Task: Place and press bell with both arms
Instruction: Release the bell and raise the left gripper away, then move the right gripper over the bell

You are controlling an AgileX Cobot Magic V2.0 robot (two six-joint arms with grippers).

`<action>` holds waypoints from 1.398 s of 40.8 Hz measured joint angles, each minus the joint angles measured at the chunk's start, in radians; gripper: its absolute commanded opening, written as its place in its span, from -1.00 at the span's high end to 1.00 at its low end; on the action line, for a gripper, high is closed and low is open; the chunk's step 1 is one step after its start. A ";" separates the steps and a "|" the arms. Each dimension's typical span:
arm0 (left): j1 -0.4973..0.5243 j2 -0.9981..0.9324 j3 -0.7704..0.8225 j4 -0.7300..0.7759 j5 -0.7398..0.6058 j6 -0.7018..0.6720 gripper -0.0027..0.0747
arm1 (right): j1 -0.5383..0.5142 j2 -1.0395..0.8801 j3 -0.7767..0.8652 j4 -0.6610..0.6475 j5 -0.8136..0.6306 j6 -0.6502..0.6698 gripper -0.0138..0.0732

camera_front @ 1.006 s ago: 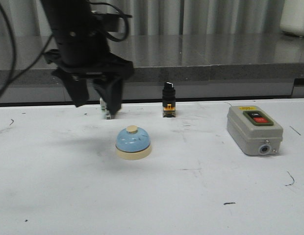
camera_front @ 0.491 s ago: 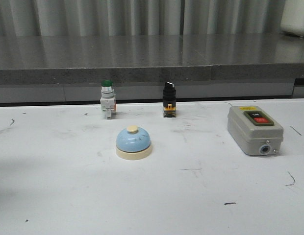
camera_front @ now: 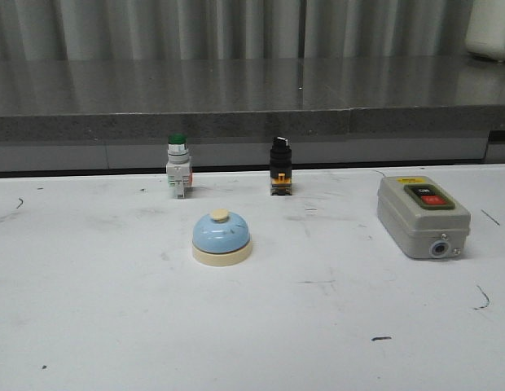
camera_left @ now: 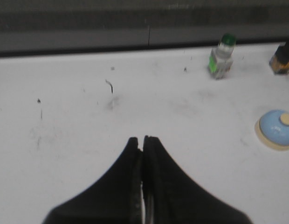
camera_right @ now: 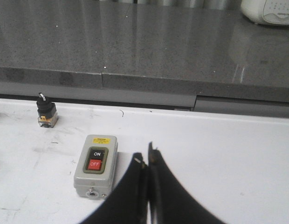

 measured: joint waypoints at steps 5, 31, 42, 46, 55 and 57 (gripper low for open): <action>0.000 -0.136 0.058 -0.005 -0.030 0.000 0.98 | 0.000 0.062 0.000 0.000 -0.047 0.000 0.82; 0.000 -0.439 0.153 -0.030 -0.038 0.000 0.98 | 0.314 0.767 -0.237 0.034 -0.216 0.000 0.82; 0.000 -0.439 0.153 -0.030 -0.038 0.000 0.98 | 0.473 1.108 -0.529 0.114 -0.101 0.000 0.82; 0.000 -0.439 0.153 -0.030 -0.038 0.000 0.98 | 0.521 1.212 -0.633 0.115 -0.047 0.000 0.82; 0.000 -0.439 0.153 -0.030 -0.038 0.000 0.98 | 0.589 1.385 -0.812 0.118 0.012 0.000 0.82; 0.000 -0.439 0.153 -0.030 -0.038 0.000 0.98 | 0.593 1.414 -0.836 0.120 0.019 0.000 0.82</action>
